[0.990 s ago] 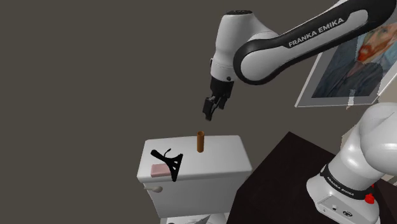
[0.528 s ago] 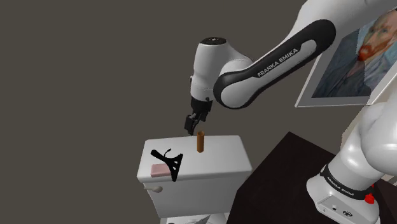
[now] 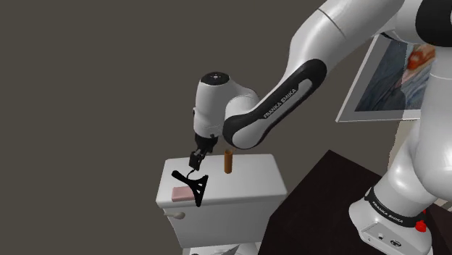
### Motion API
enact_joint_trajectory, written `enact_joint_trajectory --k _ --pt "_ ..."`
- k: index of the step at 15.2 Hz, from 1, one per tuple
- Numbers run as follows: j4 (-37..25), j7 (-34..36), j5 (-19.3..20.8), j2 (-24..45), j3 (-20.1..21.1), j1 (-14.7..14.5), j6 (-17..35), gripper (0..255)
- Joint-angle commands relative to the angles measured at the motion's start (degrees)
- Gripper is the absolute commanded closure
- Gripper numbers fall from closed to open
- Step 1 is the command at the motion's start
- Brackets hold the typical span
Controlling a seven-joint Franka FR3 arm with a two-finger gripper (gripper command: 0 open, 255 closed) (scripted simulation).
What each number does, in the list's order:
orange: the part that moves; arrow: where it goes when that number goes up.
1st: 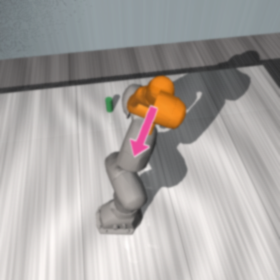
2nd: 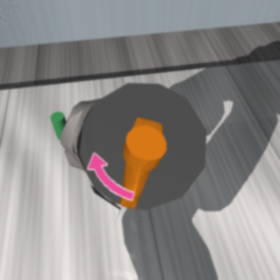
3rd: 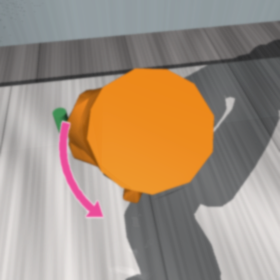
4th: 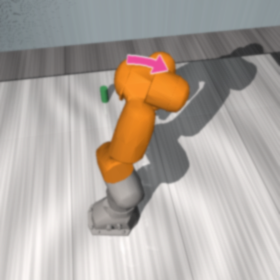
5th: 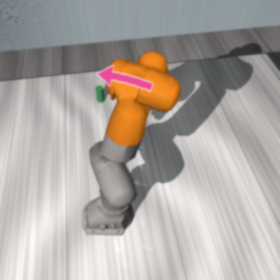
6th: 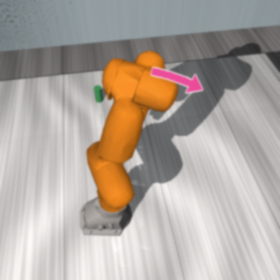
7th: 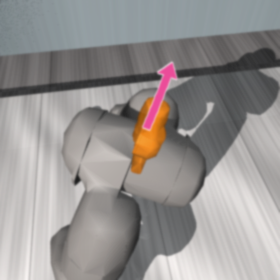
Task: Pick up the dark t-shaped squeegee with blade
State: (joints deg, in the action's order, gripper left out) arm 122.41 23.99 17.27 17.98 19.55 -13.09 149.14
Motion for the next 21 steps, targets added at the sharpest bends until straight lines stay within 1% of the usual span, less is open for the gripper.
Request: enact_joint_trajectory --k 1,6,13,15,16,21 --pt "-3.8 2.0 3.5 4.9 -1.2 -2.3 1.1 0" --pt "-13.1 4.1 8.6 14.8 -3.8 -7.4 2.6 0" --pt "-14.0 6.0 10.8 19.0 -6.0 -9.0 5.9 0" --pt "-14.1 6.2 11.0 19.4 -6.2 -9.1 6.2 0" --pt "-14.0 6.1 11.0 19.3 -6.2 -9.1 6.2 255" --pt "-14.1 6.1 10.9 19.3 -6.1 -9.1 6.2 255"
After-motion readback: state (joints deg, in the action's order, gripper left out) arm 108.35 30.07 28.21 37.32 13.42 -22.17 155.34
